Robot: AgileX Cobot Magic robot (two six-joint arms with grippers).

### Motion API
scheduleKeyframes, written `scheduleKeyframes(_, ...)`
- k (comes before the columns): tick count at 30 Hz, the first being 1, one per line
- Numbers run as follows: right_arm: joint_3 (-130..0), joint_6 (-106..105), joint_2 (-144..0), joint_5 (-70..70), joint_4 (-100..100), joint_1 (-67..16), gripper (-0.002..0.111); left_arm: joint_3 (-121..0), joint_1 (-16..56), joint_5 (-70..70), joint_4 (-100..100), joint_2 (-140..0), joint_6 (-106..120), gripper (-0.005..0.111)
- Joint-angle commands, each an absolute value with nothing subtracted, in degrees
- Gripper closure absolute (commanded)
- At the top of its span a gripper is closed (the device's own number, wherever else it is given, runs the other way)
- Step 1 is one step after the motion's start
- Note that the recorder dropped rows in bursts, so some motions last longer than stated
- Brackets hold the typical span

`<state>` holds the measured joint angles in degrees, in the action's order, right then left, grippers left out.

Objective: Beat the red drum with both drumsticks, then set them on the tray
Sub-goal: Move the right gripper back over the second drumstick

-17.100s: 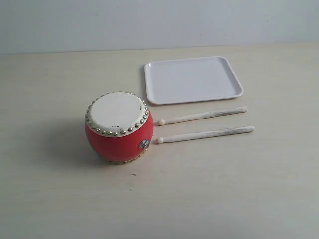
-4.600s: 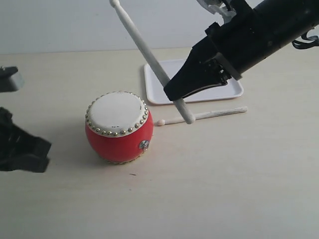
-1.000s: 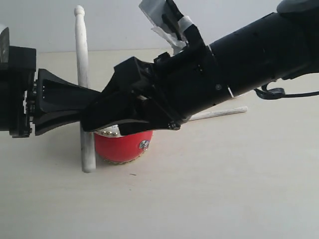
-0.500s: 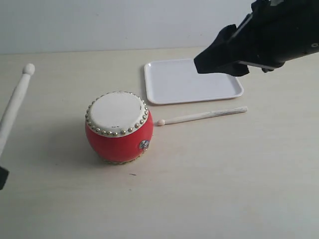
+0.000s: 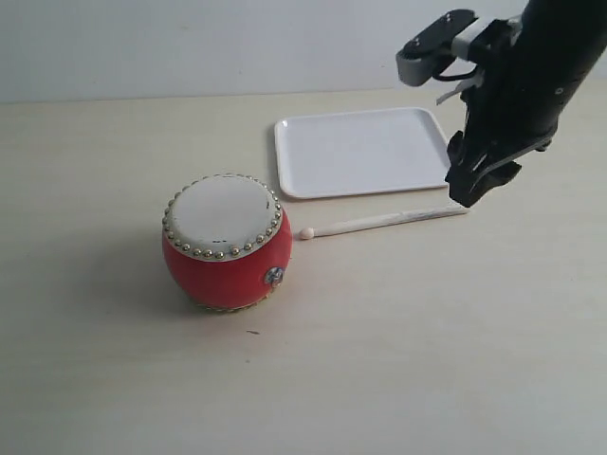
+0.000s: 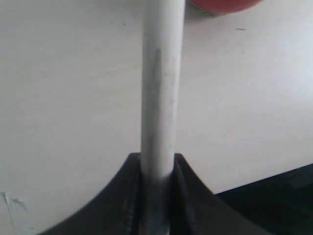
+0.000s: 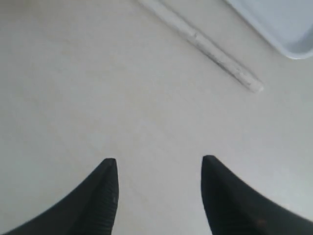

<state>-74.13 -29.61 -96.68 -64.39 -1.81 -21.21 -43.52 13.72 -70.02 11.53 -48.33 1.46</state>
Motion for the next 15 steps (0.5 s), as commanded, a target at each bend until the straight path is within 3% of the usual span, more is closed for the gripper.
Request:
scheduleKeyframes(1, -80.1, -35.2, -104.5, -69.1, 0.4, -20.8, 0.059, -44.0, 13.6, -70.0, 11.7, -48.0, 1.0, 0.107)
scheduleKeyframes(10, -83.9, -57.0, -112.0, -65.9, 2.9, -20.8, 0.060, -44.0, 13.6, -70.0, 12.7, -48.0, 1.0, 0.107)
scheduleKeyframes(15, -83.9, -63.5, -113.3, -60.2, 3.2, -20.8, 0.070, -44.0, 13.6, -70.0, 12.9, -48.0, 1.0, 0.107)
